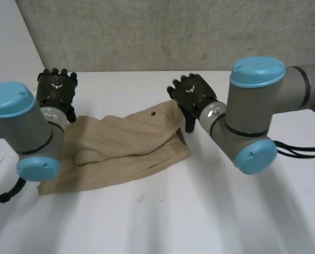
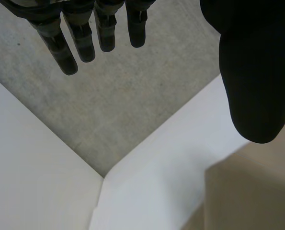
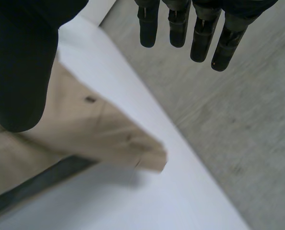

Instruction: Fold the shorts.

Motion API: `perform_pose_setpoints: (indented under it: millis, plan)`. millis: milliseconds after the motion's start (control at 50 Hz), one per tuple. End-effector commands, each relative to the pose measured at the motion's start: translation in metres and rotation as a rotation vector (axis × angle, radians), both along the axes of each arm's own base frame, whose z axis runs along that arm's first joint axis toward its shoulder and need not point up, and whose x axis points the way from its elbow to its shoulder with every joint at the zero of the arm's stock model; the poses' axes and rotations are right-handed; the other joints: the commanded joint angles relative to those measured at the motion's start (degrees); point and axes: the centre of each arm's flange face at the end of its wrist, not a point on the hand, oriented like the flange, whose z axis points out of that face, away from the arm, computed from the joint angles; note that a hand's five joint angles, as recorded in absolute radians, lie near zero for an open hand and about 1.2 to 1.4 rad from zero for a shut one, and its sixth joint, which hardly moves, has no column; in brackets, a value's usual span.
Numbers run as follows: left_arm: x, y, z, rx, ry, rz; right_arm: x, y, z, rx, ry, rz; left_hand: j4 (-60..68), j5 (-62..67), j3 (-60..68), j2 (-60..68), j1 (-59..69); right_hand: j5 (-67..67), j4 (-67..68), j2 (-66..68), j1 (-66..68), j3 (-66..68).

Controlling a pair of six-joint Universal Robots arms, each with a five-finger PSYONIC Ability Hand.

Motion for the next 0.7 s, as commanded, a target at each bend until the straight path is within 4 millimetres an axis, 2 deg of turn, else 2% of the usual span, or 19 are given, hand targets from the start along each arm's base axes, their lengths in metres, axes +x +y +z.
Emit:
perform_pose_setpoints:
  millis: [20, 160, 200, 300, 380, 460, 580, 680, 700]
  plan:
    - [0.012, 0.038, 0.002, 0.097, -0.034, -0.013, -0.021, 0.026, -0.021, 0.185, 0.111, 0.024, 3.38, 2.34, 3.13, 3.31, 3.39, -2.95, -2.75, -1.77, -0.81, -1.6]
    - [0.02, 0.082, -0.004, 0.301, -0.075, -0.099, -0.019, 0.042, -0.038, 0.272, 0.115, 0.112, 11.96, 10.93, 11.71, 11.89, 11.98, 12.92, 13.13, 14.1, 15.06, 14.28]
    - [0.022, 0.09, -0.008, 0.353, -0.082, -0.117, -0.017, 0.04, -0.042, 0.269, 0.112, 0.117, 13.81, 12.77, 13.56, 13.74, 13.82, 17.29, 17.49, 18.47, 19.43, 18.65]
    - [0.027, 0.112, -0.022, 0.5, -0.096, -0.155, -0.012, 0.034, -0.058, 0.261, 0.107, 0.117, 15.49, 14.45, 15.24, 15.42, 15.5, 18.83, 19.03, 20.01, 20.97, 20.19]
    - [0.033, 0.114, -0.029, 0.529, -0.099, -0.135, -0.007, 0.029, -0.072, 0.263, 0.107, 0.121, 16.01, 14.97, 15.75, 15.93, 16.02, 18.83, 19.03, 20.01, 20.97, 20.19]
    - [0.042, 0.107, -0.032, 0.537, -0.089, -0.101, -0.003, 0.024, -0.085, 0.267, 0.112, 0.12, 15.84, 14.8, 15.59, 15.76, 15.85, 18.83, 19.03, 20.01, 20.97, 20.19]
    - [0.053, 0.099, -0.034, 0.547, -0.083, -0.062, 0.003, 0.015, -0.092, 0.264, 0.098, 0.116, 15.84, 14.8, 15.59, 15.76, 15.85, 23.36, 23.57, 24.54, 25.5, 24.72]
    - [0.055, 0.096, -0.042, 0.573, -0.09, -0.053, 0.007, 0.009, -0.095, 0.272, 0.068, 0.108, 16.0, 14.97, 15.75, 15.93, 16.02, 36.62, 36.83, 37.8, 38.76, 37.98]
    - [0.056, 0.096, -0.044, 0.579, -0.092, -0.051, 0.008, 0.007, -0.094, 0.27, 0.059, 0.106, 16.01, 14.97, 15.75, 15.93, 16.02, 45.82, 46.02, 47.0, 47.96, 47.18]
